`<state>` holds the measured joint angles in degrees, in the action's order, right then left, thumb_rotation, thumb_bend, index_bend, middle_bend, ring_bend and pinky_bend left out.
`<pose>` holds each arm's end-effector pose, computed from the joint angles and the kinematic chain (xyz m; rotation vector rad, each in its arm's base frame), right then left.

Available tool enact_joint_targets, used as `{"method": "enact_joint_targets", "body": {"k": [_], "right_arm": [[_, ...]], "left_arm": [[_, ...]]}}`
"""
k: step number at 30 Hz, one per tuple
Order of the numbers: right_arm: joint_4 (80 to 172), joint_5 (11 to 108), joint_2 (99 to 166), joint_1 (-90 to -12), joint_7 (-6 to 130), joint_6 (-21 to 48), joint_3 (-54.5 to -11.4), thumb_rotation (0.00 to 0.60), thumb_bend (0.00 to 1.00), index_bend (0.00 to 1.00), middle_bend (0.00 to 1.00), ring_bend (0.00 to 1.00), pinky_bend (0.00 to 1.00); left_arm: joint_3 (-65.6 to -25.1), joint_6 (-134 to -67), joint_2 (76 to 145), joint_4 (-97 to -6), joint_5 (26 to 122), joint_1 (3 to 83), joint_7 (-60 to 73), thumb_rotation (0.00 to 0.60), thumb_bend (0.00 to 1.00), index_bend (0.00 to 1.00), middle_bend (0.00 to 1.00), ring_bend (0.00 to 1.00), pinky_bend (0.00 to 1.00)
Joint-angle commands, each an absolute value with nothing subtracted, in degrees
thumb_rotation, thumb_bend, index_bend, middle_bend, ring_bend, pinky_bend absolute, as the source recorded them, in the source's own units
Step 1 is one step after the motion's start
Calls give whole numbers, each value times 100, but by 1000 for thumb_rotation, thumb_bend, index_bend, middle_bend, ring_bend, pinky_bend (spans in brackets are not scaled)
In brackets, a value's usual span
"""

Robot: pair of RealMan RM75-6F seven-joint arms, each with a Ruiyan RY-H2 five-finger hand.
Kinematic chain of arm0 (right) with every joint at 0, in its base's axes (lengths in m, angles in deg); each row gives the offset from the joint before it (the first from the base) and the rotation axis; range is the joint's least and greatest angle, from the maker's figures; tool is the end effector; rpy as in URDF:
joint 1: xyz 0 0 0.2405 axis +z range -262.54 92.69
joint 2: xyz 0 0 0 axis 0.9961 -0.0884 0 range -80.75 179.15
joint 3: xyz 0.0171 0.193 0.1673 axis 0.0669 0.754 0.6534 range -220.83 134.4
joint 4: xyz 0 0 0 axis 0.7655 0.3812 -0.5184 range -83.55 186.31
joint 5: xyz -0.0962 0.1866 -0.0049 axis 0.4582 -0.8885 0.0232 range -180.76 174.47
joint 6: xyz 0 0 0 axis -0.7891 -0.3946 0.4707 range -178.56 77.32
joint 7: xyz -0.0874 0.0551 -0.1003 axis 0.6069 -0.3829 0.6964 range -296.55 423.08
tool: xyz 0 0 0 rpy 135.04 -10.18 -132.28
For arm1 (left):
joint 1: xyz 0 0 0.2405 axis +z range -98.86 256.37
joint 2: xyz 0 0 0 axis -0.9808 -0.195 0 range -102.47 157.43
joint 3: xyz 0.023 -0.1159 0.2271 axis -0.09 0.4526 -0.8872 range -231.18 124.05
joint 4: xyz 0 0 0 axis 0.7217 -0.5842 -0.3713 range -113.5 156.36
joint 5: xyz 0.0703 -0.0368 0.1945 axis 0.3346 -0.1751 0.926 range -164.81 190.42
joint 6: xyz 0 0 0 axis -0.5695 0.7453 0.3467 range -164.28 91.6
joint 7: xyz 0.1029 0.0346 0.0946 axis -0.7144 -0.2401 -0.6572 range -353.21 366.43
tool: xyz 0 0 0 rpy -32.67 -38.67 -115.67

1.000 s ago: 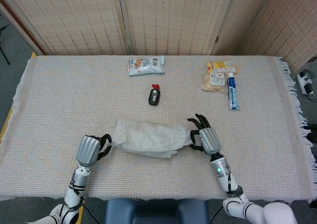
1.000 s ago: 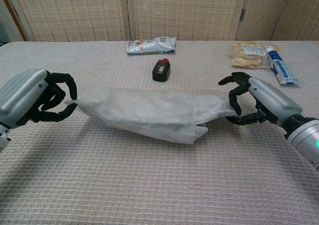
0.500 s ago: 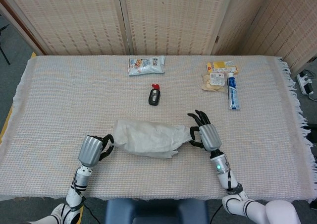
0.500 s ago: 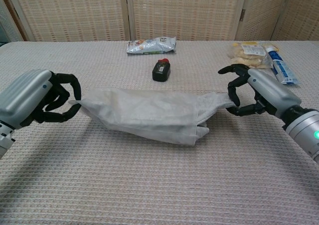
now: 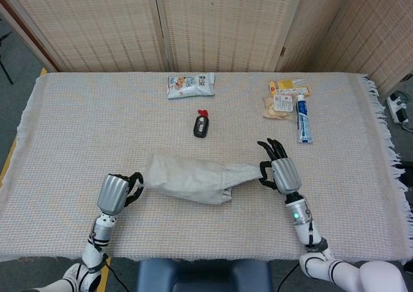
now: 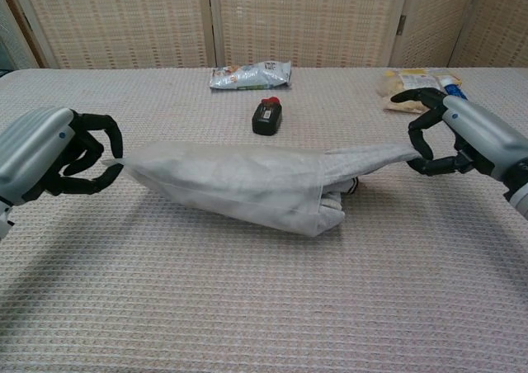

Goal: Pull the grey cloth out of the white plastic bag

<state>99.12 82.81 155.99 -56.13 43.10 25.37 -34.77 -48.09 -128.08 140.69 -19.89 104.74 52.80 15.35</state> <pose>-0.2417 -0.3195 -0.0289 1.4910 -1.0243 1.3407 -0.2237 0.2829 -0.0350 -1.5016 -0.6507 -1.3811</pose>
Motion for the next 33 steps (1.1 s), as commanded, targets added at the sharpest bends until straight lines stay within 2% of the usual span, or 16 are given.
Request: {"method": "enact_joint_targets", "body": {"k": [1,12,23,29,31,32,33], "right_arm": [[10027,8248,15418,-5695,4356,2617,-3456,600,471,739,113,0,0],[10375,8056,14646,-6001,4475,2875,-3306,600,473,738,112,0,0],[10131,7627,14068,-6180,4342,2666,-3044,600,473,736,112,0,0],[10054,7541,13967,-6217,4124,2583,-2989,600,472,732,111,0,0],[10127,7579,13955,-6222,3997,2567,-3019,600,472,709,98,0,0],[10177,7630,13918,-6225,3933,2530,-3072,600,458,650,85,0,0],[10254,7730,13828,-6232,3827,2495,-3159,600,421,531,65,0,0]], "left_arm": [[-4787,-12801,14033,-1946,10442,5285,1548,600,667,737,1000,1000,1000],[-4595,-12752,13768,-1466,10180,5337,1688,600,667,738,1000,1000,1000],[-4332,-12543,13418,-718,9679,5592,1877,600,667,739,1000,1000,1000],[-4399,-12512,13362,-635,9607,5805,2006,600,661,732,1000,1000,1000],[-4490,-12487,13332,-757,9654,5868,2082,600,618,686,1000,1000,1000],[-4527,-12457,13299,-850,9673,5884,2088,600,565,634,1000,1000,1000],[-4567,-12413,13233,-1017,9692,5898,2059,600,494,562,1000,1000,1000]]}}
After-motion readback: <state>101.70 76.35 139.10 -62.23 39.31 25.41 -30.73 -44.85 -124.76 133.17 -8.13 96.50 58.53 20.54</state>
